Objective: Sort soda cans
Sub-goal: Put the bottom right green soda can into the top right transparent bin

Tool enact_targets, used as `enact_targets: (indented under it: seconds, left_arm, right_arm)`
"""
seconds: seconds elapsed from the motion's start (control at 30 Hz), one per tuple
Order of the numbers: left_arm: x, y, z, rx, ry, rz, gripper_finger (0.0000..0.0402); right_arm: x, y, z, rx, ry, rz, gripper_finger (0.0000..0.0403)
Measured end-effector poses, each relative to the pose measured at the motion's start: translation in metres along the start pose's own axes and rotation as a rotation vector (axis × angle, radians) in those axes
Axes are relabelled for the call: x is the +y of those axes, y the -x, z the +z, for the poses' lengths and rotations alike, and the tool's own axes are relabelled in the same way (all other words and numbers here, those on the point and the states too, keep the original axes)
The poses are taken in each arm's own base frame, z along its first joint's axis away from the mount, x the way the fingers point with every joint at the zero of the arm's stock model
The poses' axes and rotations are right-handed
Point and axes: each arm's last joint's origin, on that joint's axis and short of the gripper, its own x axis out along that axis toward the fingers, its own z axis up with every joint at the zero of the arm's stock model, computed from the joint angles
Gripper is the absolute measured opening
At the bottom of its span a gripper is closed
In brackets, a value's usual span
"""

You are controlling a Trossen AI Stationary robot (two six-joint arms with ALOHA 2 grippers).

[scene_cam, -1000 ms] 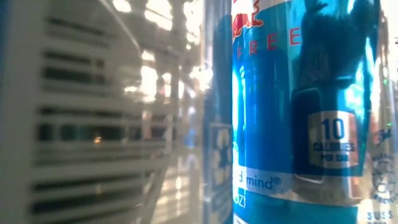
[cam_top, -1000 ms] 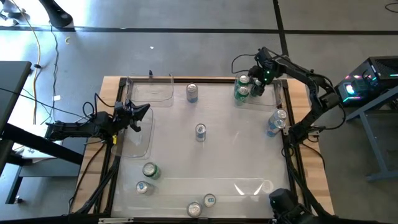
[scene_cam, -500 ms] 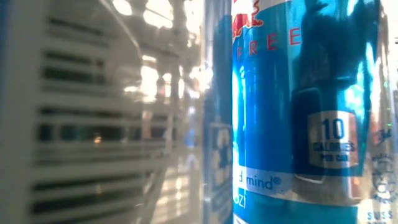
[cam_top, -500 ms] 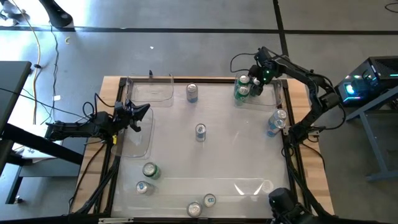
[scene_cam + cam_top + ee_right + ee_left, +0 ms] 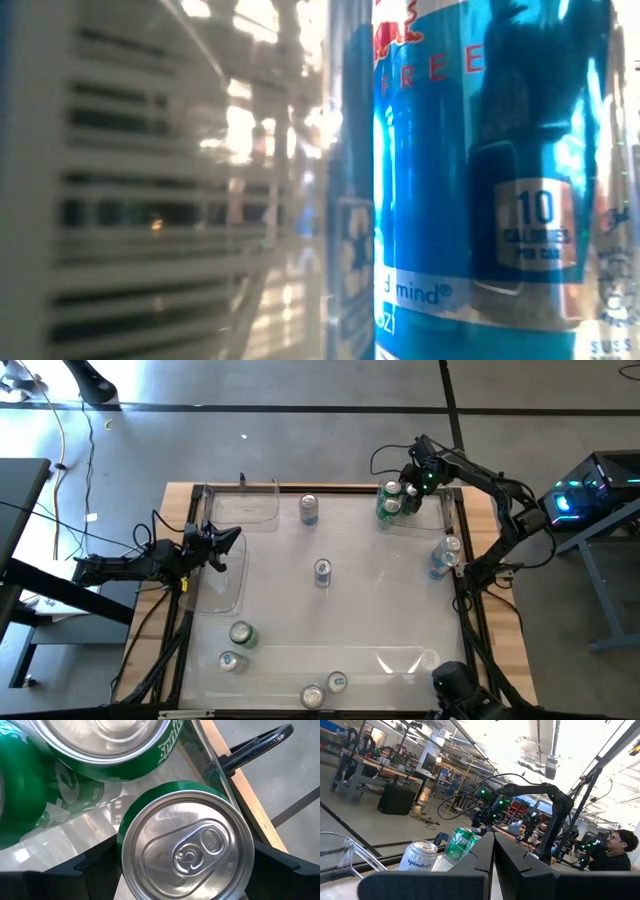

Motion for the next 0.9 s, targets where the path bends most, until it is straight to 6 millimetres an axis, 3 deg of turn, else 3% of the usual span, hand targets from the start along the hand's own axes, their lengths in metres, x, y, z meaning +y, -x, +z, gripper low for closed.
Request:
enact_targets:
  seconds: [0.3, 0.5, 0.9]
  left_arm:
    - [0.0, 0.0, 0.0, 0.0, 0.0, 0.0, 0.001]
    - [0.0, 0.0, 0.0, 0.0, 0.0, 0.0, 0.001]
    - [0.0, 0.0, 0.0, 0.0, 0.001, 0.0, 0.001]
  right_arm:
    - [0.0, -0.001, -0.002, 0.03, -0.008, -0.006, 0.0326]
    - [0.0, -0.012, -0.004, 0.091, -0.008, 0.016, 0.0355]
    - [-0.001, -0.014, -0.001, 0.069, 0.036, 0.018, 0.0367]
